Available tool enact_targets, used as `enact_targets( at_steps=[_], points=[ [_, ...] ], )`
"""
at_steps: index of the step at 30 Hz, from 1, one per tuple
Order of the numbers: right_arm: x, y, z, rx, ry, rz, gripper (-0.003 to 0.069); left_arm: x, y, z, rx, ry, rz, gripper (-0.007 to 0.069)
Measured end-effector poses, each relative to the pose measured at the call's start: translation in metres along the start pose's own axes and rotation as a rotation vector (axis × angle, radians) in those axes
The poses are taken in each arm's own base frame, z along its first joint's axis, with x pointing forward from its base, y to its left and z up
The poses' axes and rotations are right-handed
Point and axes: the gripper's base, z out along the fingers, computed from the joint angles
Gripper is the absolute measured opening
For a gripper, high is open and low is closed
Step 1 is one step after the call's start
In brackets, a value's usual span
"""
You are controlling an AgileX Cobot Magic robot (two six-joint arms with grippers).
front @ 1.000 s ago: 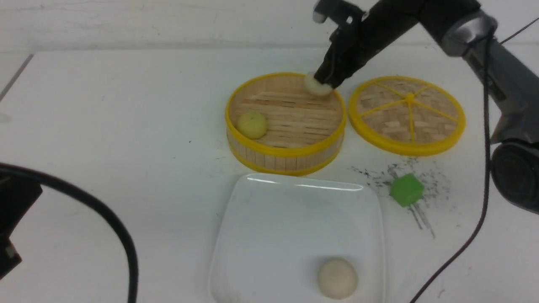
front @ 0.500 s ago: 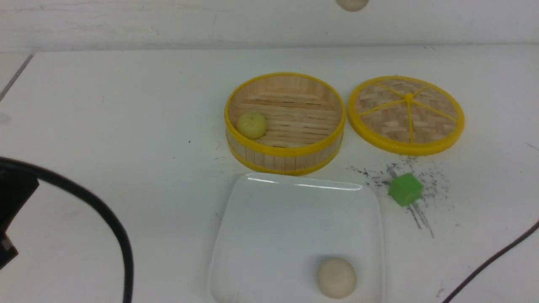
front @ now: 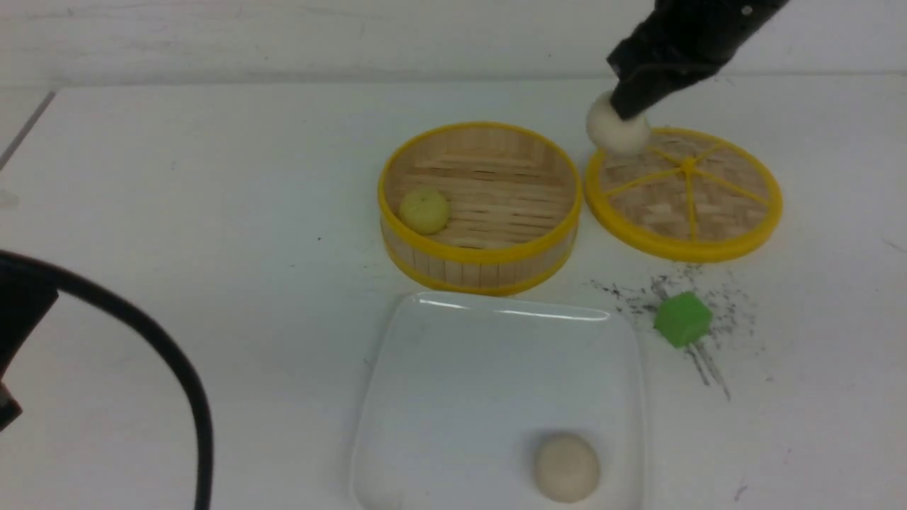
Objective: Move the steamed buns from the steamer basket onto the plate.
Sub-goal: Use the right arm to put the steamed stuffed bun into the plate
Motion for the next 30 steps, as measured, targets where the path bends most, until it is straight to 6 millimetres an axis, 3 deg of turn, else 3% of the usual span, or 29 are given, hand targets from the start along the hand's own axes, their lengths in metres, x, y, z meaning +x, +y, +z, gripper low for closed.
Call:
enact_targets(
  at_steps=[6,8,13,18,26,30],
  points=[
    [0.034,0.006,0.024,-0.106,0.117,0.013,0.002,0.0,0.0,0.0,0.001,0.001,-0.001,0.0239],
    [0.053,0.009,0.042,-0.169,0.178,0.021,0.002,0.0,0.0,0.0,0.003,0.004,-0.002,0.0239],
    [0.09,0.015,0.064,-0.255,0.26,0.017,0.002,0.001,0.0,0.0,0.004,0.008,-0.002,0.024],
    [0.109,0.018,0.078,-0.276,0.259,0.002,0.002,0.001,-0.001,0.0,0.007,0.015,-0.004,0.024],
    [0.118,0.023,0.093,-0.345,0.193,-0.01,0.002,0.003,-0.002,0.0,0.025,0.032,-0.02,0.024],
    [0.126,0.019,0.11,-0.344,0.2,-0.008,0.0021,0.003,-0.002,0.0,0.027,0.037,-0.02,0.024]
  ],
)
